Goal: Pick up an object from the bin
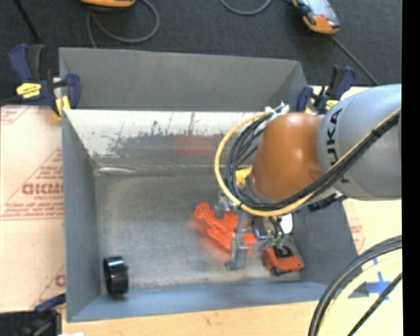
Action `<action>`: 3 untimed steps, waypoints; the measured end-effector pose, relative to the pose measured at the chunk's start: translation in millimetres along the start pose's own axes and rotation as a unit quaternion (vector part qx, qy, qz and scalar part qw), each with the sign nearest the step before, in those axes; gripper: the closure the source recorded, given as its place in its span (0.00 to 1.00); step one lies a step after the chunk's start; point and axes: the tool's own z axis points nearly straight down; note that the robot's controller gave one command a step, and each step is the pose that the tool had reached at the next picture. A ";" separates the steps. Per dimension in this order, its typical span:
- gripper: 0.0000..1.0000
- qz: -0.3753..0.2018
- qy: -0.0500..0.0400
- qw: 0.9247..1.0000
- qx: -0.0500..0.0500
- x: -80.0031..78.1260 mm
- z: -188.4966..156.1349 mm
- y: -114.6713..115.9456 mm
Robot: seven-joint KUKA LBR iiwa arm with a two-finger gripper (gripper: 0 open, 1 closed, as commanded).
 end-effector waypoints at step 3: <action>0.00 -0.005 -0.004 1.000 0.000 -24.8 49.1 -13.4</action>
Offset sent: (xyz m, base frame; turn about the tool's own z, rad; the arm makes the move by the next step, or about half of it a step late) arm 0.0503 -0.0076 -0.0680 -0.1250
